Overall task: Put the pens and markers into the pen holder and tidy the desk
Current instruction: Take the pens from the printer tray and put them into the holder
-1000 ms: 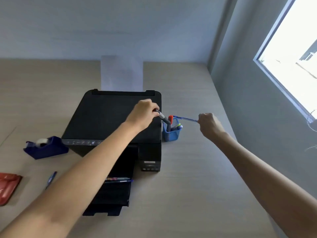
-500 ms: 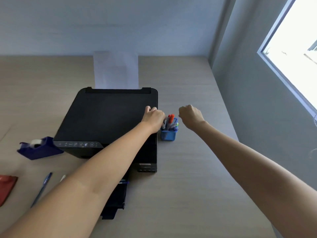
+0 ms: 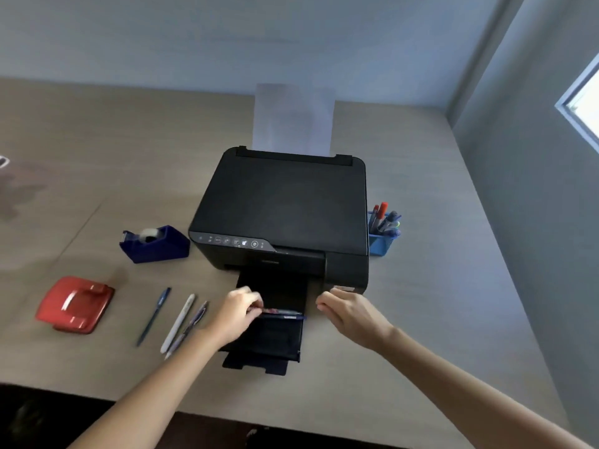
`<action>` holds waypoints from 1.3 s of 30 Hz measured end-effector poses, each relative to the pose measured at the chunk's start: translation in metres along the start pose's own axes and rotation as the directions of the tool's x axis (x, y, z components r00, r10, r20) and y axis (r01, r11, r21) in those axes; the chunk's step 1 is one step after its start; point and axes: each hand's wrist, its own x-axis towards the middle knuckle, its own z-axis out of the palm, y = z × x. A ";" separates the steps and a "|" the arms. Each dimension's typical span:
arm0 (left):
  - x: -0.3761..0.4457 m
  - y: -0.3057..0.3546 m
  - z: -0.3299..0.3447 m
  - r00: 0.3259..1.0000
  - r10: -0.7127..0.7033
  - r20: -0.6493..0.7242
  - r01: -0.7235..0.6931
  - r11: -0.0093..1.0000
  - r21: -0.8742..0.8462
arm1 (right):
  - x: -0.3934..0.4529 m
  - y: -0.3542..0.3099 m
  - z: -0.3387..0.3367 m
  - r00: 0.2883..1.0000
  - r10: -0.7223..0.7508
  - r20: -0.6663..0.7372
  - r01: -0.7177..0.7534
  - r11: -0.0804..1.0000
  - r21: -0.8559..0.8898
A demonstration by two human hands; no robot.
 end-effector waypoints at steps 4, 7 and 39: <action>-0.013 -0.041 0.036 0.999 0.019 0.026 -0.020 0.999 0.033 | 0.033 -0.024 0.042 0.965 0.216 0.147 -0.208 0.976 -0.067; -0.018 -0.043 0.038 0.997 0.076 0.019 -0.078 0.986 0.147 | 0.055 -0.034 0.056 0.896 0.366 0.251 -0.337 0.929 -0.153; 0.185 0.238 -0.043 0.928 0.337 -0.161 -0.234 0.860 0.454 | 0.029 0.133 -0.124 0.785 0.556 -0.274 -0.582 0.813 -0.018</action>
